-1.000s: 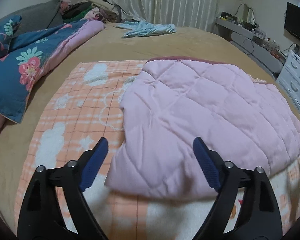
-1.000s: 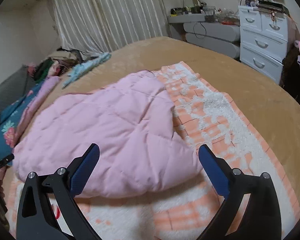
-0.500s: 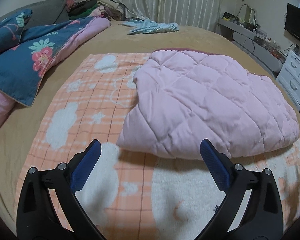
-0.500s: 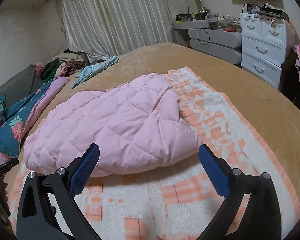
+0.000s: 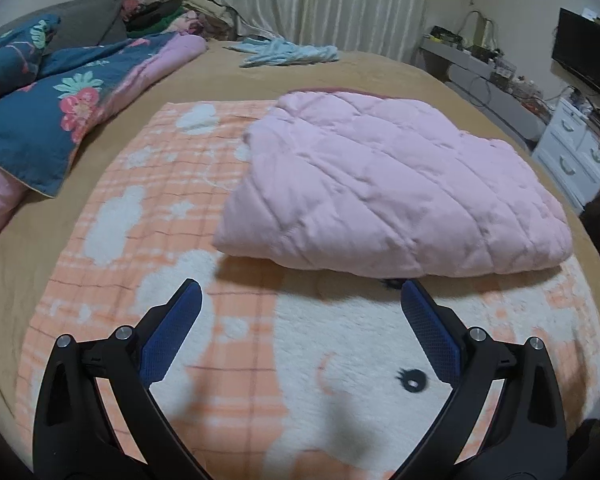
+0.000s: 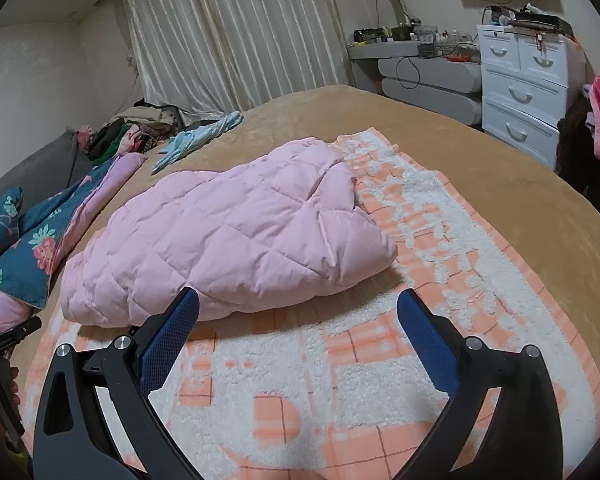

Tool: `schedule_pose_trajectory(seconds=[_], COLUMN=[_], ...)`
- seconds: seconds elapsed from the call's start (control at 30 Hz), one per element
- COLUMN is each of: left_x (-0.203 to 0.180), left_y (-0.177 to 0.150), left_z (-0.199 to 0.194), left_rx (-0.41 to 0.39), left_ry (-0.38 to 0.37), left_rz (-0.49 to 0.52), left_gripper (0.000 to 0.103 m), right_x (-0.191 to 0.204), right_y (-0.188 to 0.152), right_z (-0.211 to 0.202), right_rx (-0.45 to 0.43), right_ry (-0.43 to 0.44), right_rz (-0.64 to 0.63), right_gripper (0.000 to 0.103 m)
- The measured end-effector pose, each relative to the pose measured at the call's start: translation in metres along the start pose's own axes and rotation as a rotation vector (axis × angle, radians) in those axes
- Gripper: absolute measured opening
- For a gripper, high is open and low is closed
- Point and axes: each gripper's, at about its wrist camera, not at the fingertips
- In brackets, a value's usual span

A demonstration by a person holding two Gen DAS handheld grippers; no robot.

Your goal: Fold large clothes

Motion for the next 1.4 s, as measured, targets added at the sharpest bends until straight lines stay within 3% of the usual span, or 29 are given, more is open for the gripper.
schedule_pose_trajectory(seconds=[0.37,0.57,0.73,0.9,1.03,1.3,1.4], left_x=[-0.091,-0.131,-0.143,-0.135,-0.138,-0.122,-0.106], left_y=[0.029,0.063,0.078,0.090,0.094,0.078,0.060], left_z=[0.060,0.113,0.161,0.195,0.167,0.073,0.050], left_rx=[0.077,0.114,0.164,0.217,0.173,0.025,0.002], left_ry=[-0.155,-0.188,-0.120,-0.115,-0.146,-0.201,-0.173], left_rz=[0.060,0.064,0.072,0.029,0.029,0.030,0.021], left_gripper=[0.093,0.093,0.094,0.095,0.095,0.095,0.095], right_x=[0.043,0.050,0.037,0.022,0.014,0.015,0.015], right_y=[0.021,0.022,0.012,0.007,0.011,0.017,0.015], right_z=[0.044,0.060,0.063,0.062,0.043,-0.007,-0.018], right_rx=[0.061,0.082,0.099,0.102,0.063,-0.033,-0.045], right_ry=[-0.026,-0.009,-0.008,-0.010,0.010,0.048,0.061], right_rz=[-0.101,-0.092,-0.074,-0.035,0.002,0.024,0.031], right_gripper=[0.099,0.099,0.099,0.099,0.099,0.099,0.099])
Point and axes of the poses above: each gripper's, at about its wrist camera, not at the fingertips, and z roughly the way its jaws point, x to its left, y to its top, and after that the axes turned 7 degrees about -y, right-handed
